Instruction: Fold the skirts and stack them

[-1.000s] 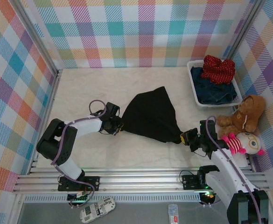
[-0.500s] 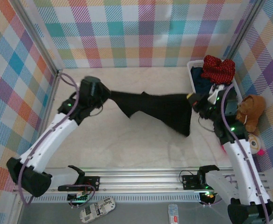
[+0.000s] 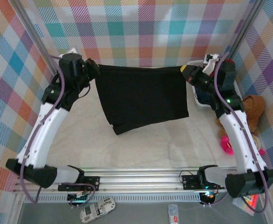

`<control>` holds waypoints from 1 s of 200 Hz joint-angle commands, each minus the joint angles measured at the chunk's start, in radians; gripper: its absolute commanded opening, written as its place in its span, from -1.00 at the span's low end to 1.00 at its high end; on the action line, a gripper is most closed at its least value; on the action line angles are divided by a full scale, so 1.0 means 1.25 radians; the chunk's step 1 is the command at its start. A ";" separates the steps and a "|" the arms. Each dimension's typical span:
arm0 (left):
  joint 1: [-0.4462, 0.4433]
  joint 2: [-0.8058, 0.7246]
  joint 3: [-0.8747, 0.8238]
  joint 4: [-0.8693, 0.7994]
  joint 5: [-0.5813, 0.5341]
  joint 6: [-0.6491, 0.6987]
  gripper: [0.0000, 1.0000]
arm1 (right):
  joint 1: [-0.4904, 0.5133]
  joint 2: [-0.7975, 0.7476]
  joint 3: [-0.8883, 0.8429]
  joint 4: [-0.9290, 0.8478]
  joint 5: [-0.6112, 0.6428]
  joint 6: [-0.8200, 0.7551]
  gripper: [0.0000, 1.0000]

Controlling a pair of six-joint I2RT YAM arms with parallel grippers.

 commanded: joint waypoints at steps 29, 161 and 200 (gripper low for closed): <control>0.058 -0.002 0.066 0.006 0.024 0.085 -1.00 | -0.021 0.021 0.049 0.099 0.012 -0.029 -1.00; 0.057 -0.293 -0.075 -0.074 0.251 0.202 -1.00 | -0.005 -0.273 -0.162 0.083 -0.286 -0.080 -1.00; 0.062 -0.101 -0.058 -0.073 0.185 0.210 -1.00 | -0.001 -0.152 -0.241 0.167 -0.201 -0.038 -1.00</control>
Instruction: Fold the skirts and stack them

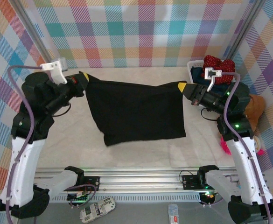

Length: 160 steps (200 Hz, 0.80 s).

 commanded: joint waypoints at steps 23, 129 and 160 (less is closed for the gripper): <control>0.036 0.337 0.046 0.020 -0.077 0.049 -1.00 | 0.007 0.266 -0.053 0.138 0.134 0.010 -1.00; 0.031 0.766 0.278 0.004 0.083 -0.065 1.00 | 0.078 0.674 0.173 -0.029 0.277 -0.064 0.98; 0.020 0.820 0.239 0.044 0.163 -0.112 1.00 | 0.095 0.775 0.247 -0.066 0.271 -0.074 0.98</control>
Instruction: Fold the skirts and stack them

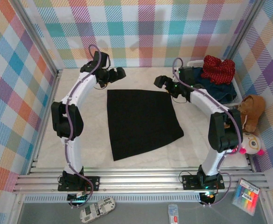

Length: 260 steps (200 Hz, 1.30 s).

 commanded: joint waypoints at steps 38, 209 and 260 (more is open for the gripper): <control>-0.011 0.150 0.001 0.087 0.135 -0.092 1.00 | 0.024 0.193 0.151 -0.083 0.042 0.009 0.98; 0.025 0.398 0.515 -0.102 0.163 -0.055 1.00 | 0.039 0.197 0.217 -0.134 0.171 0.018 0.98; -0.036 0.126 0.110 0.028 0.142 -0.101 1.00 | 0.039 -0.097 -0.152 -0.191 0.207 -0.006 0.98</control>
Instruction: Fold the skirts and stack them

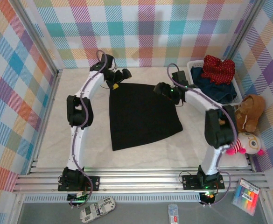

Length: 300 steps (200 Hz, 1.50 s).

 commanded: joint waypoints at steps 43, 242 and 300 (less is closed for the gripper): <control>-0.116 -0.164 -0.238 0.186 0.095 -0.089 1.00 | 0.003 -0.270 -0.288 -0.162 0.010 -0.036 0.98; -0.105 0.314 0.170 0.150 0.038 -0.109 1.00 | 0.296 -0.098 -0.351 -0.071 -0.044 -0.075 0.98; -0.066 0.439 0.317 0.159 0.064 -0.104 1.00 | 0.396 0.036 -0.165 -0.142 -0.117 -0.185 1.00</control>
